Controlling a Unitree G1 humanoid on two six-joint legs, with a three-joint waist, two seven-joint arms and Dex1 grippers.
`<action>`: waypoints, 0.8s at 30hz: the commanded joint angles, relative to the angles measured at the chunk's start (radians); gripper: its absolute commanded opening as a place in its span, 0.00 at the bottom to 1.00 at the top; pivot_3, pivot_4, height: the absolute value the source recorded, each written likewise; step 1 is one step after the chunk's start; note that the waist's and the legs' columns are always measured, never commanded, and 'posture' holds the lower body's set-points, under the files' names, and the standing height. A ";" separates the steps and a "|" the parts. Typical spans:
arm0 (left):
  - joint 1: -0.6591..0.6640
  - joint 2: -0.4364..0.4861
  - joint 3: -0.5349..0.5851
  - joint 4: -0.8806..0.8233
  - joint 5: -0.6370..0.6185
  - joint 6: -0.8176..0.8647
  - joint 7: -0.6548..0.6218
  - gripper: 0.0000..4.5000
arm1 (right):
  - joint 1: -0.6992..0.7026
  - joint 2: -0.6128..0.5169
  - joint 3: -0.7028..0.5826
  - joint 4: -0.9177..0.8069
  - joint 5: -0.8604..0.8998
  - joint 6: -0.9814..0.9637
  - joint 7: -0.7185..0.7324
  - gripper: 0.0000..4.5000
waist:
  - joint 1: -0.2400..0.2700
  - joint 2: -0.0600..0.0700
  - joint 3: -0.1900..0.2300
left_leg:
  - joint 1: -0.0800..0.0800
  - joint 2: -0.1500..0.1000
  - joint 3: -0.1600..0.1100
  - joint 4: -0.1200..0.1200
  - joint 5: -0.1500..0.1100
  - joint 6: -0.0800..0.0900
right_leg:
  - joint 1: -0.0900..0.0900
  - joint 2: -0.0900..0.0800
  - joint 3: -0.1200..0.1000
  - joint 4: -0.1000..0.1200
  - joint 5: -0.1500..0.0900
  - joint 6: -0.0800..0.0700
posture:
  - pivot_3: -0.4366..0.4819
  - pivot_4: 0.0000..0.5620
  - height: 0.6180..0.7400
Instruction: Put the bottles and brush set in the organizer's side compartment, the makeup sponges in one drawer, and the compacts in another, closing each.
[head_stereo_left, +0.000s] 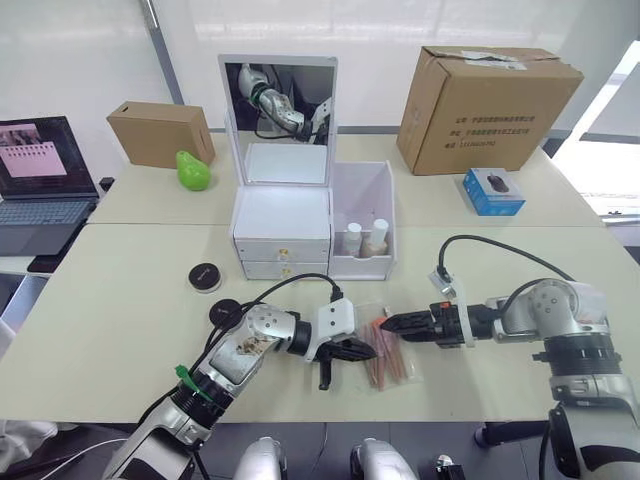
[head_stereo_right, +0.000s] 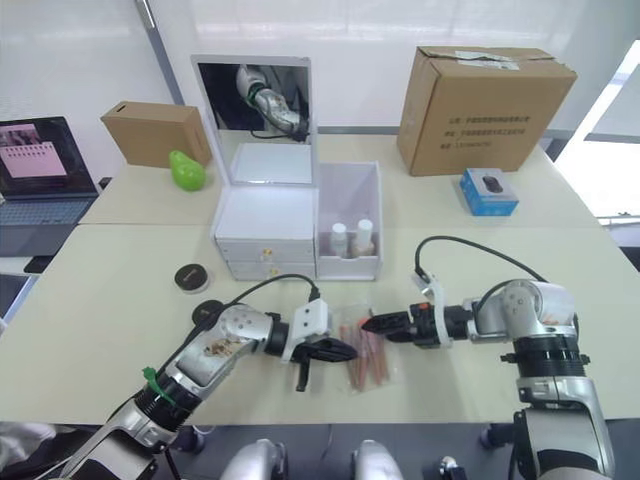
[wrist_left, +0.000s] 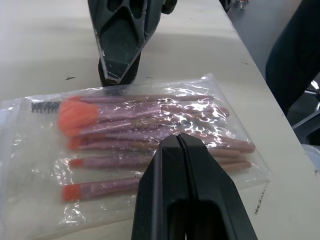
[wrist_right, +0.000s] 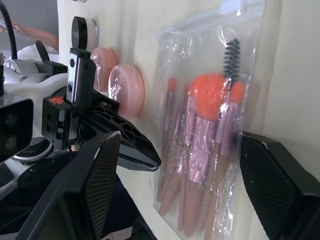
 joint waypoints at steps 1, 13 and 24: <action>-0.001 0.002 0.012 -0.013 0.006 -0.015 -0.011 0.00 | -0.001 -0.006 0.026 0.009 -0.038 -0.029 0.003 0.64 | 0.000 0.000 0.000 | 0.000 0.000 0.000 0.000 0.000 0.000 | 0.000 0.000 0.000 0.000 0.000 0.000 | 0.48 0.27 1.00; 0.003 0.005 0.015 -0.008 0.018 -0.027 -0.015 0.00 | 0.007 -0.005 0.034 -0.002 -0.069 -0.059 0.040 0.01 | 0.001 0.001 0.000 | -0.001 0.000 0.000 0.000 0.000 0.000 | -0.001 0.000 0.000 0.000 0.000 0.000 | 0.48 0.27 1.00; 0.059 0.063 0.253 -0.255 -0.307 0.167 -0.078 0.20 | 0.014 -0.074 -0.054 -0.088 0.011 -0.025 0.122 0.00 | 0.003 0.003 0.001 | -0.002 0.000 0.000 0.000 0.000 0.000 | -0.002 -0.001 0.000 0.001 0.000 0.000 | 0.48 0.27 1.00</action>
